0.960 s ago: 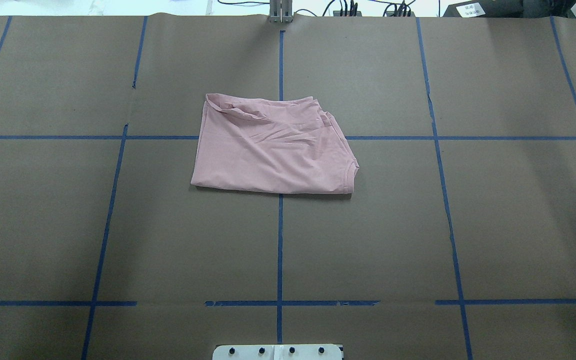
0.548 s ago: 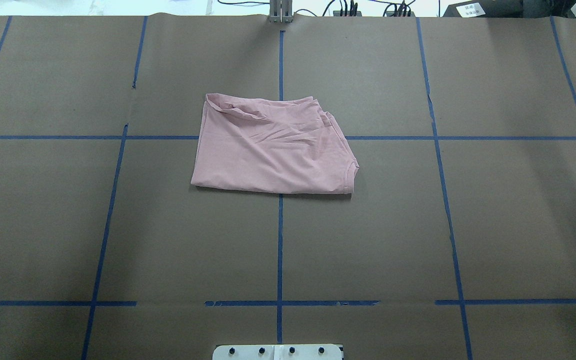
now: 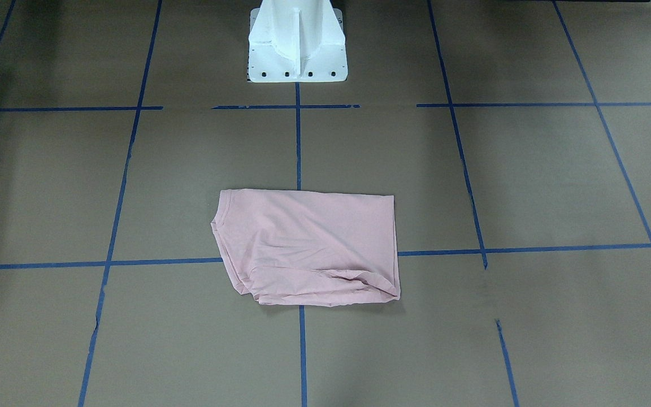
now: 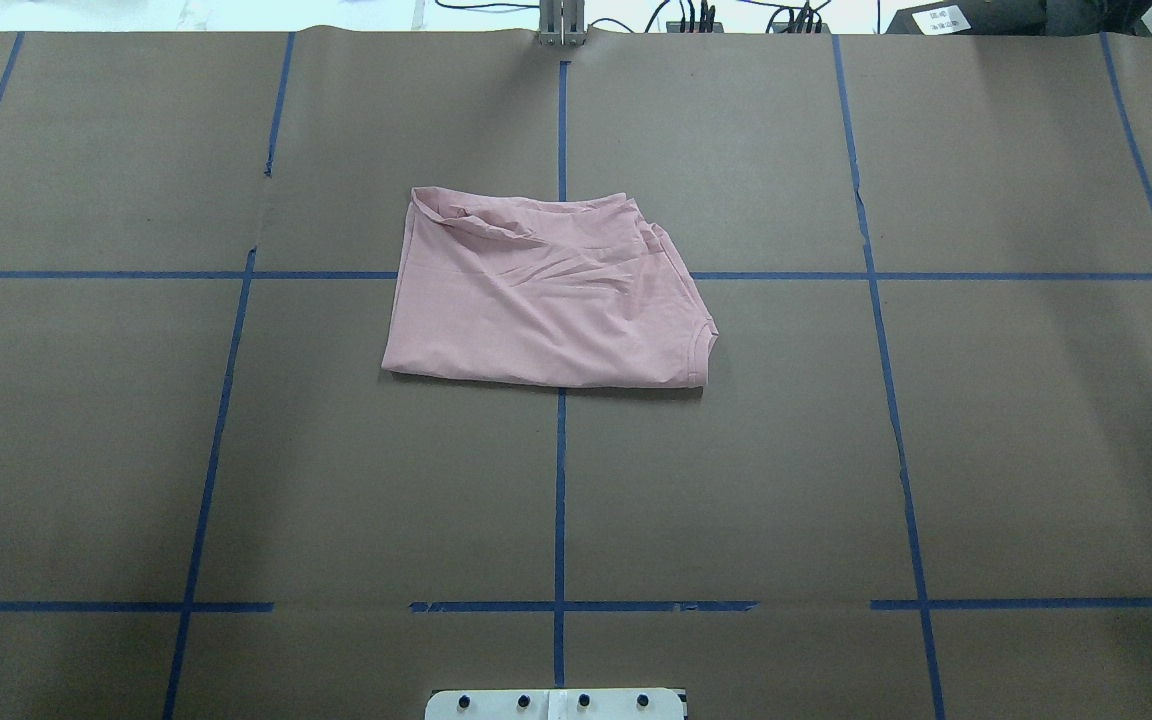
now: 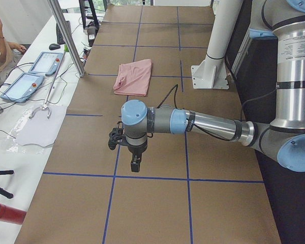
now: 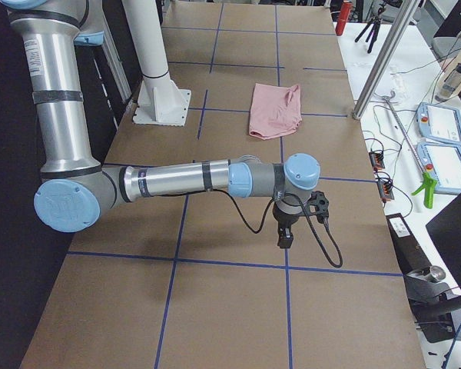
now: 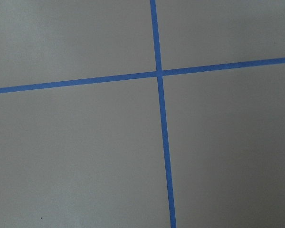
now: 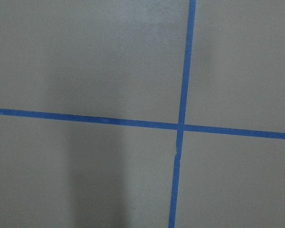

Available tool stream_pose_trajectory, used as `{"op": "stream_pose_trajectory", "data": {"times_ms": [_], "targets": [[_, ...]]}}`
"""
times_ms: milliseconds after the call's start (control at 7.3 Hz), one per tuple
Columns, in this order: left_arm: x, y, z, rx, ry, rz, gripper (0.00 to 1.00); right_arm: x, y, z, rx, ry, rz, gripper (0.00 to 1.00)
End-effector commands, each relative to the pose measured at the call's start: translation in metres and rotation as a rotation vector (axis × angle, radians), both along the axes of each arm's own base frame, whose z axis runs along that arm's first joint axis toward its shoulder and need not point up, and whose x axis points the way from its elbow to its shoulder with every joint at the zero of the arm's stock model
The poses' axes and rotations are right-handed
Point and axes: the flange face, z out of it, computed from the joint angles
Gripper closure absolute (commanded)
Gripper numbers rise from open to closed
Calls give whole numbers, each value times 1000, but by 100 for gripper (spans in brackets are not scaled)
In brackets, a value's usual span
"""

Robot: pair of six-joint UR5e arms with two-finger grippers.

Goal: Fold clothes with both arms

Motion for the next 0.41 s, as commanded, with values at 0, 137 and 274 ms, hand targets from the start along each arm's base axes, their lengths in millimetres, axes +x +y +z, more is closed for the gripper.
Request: {"op": "stream_pose_trajectory", "data": {"times_ms": [0, 137, 274], "targets": [[0, -1, -5, 11, 0, 0, 0, -4, -1, -1, 2, 0, -6, 0], [0, -3, -13, 18, 3, 0, 0, -6, -2, -2, 5, 0, -9, 0], [0, -4, -19, 34, 4, 0, 0, -7, -4, -3, 4, 1, -10, 0]]}}
